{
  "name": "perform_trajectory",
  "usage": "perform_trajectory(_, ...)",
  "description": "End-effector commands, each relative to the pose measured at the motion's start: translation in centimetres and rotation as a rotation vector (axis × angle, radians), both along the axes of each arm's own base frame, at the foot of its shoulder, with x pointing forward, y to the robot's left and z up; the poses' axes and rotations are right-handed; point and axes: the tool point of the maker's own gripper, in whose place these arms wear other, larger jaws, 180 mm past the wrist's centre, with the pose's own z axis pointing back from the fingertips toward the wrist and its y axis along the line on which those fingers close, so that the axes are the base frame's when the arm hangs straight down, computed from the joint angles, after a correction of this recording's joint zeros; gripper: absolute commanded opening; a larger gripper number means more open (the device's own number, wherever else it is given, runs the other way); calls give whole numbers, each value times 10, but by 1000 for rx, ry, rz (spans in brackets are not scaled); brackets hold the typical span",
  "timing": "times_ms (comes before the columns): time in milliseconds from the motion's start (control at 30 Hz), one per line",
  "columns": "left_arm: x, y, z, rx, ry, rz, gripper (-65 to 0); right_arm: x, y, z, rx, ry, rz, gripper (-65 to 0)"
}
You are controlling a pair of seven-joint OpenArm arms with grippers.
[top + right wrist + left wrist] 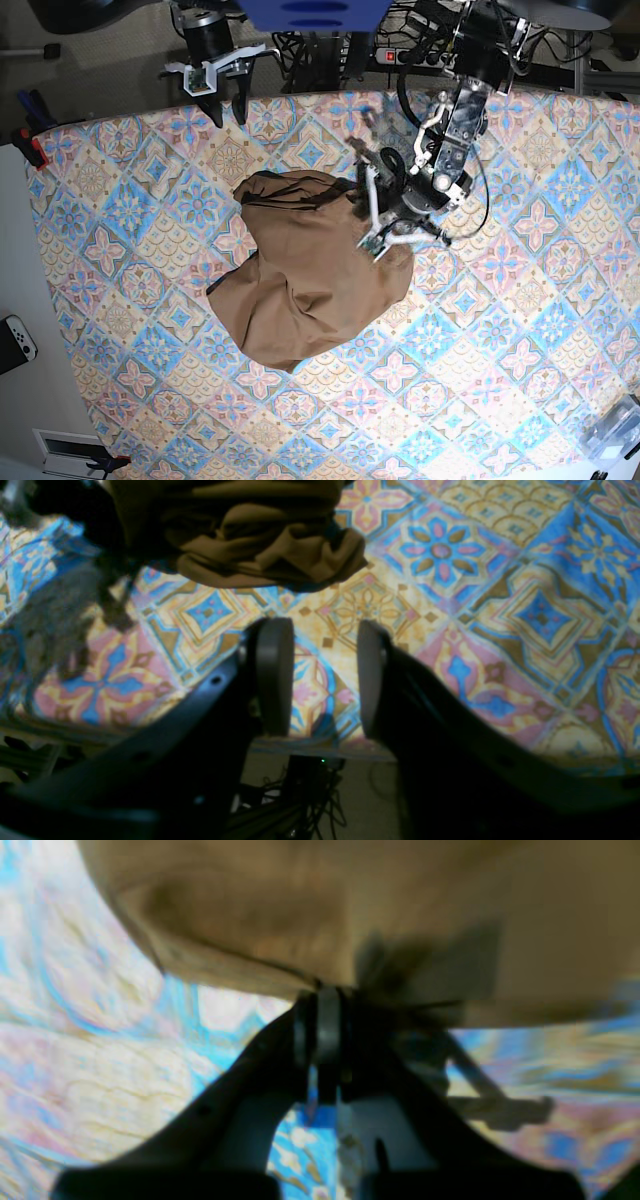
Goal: Layout the t-shirt on the table in an organized manner, then fold the t-shirt properly
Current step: 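Lift and drag the grasped shirt edge away from the crumpled pile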
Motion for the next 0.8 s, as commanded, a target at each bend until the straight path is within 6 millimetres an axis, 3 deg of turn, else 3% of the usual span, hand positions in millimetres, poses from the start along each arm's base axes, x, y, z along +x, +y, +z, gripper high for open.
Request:
perform_trajectory(0, 20, -8, 39, -44, -131, -2, -650, 0, 0, 8, 7, -29, 1, -445)
perform_trajectory(133, 31, -1, 112, -104, -316, 54, -650, 0, 0, 8, 7, -29, 1, -445)
perform_trajectory(267, 40, 48, 125, -102, -323, 244, -650, 8, 0, 10, 7, -51, 1, -445)
perform_trajectory(367, 31, 89, 113, -60, -300, 335, -650, 28, 0, 19, 7, -107, 1, -445)
perform_trajectory(467, 11, 150, 97, 33, -252, 431, -650, 45, 1, 27, 8, -156, 2, -445)
perform_trajectory(600, -23, 211, 63, 147, -135, 486, -650, 46, 1, 23, 4, -135, 4, -445)
perform_trajectory(700, -44, 236, 36, 185, -32, 501, -650, 40, 3, 6, -9, -35, 15, -445)
perform_trajectory(767, -57, 252, 24, 205, 20, 522, -650, 33, 16, -6, 3, 42, 47, -445)
